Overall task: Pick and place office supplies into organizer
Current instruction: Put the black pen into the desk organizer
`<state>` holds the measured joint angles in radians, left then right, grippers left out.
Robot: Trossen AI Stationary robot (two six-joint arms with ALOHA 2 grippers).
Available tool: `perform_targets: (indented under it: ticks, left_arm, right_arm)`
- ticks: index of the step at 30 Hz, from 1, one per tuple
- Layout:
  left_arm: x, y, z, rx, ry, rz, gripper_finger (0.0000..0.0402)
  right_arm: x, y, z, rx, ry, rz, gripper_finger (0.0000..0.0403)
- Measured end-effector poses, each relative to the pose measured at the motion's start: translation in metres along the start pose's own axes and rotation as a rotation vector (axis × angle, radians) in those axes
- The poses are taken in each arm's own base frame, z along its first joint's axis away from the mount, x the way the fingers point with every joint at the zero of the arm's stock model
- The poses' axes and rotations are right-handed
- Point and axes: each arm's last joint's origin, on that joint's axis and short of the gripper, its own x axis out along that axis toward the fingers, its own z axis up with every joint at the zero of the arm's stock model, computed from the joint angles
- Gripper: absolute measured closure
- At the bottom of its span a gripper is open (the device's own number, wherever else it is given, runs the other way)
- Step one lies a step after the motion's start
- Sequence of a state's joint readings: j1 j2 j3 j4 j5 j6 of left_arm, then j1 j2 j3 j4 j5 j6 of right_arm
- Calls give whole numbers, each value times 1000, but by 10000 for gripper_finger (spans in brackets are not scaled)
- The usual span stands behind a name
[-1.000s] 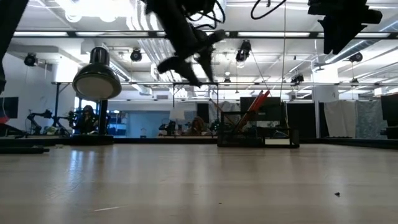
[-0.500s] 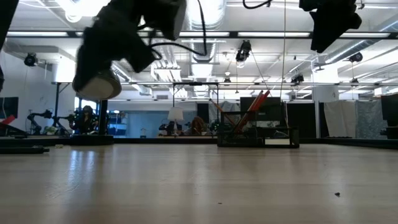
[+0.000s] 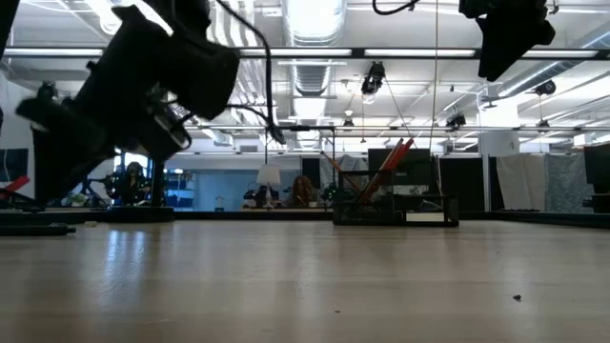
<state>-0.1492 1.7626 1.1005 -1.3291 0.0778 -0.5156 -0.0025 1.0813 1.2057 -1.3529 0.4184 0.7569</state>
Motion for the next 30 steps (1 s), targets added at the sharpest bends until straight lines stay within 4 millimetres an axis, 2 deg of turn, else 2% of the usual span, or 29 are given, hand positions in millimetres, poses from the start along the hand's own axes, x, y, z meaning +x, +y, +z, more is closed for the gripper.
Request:
perform_targets:
  ticks: [3,8,19,26,30]
  left_arm:
    - [17,2,4,-3,-29,-5,242]
    - [36,10,-5,-6,16,41,242]
    - [56,37,-29,-2,-58,-36,242]
    - [70,49,-30,-18,-72,-130,244]
    - [73,50,-29,34,-82,-111,271]
  right_arm:
    - [0,0,0,0,6,6,264]
    - [0,1,-1,7,32,34,267]
    - [2,2,-2,51,44,35,264]
    - [4,2,-3,62,48,30,269]
    - [5,2,-4,67,49,29,273]
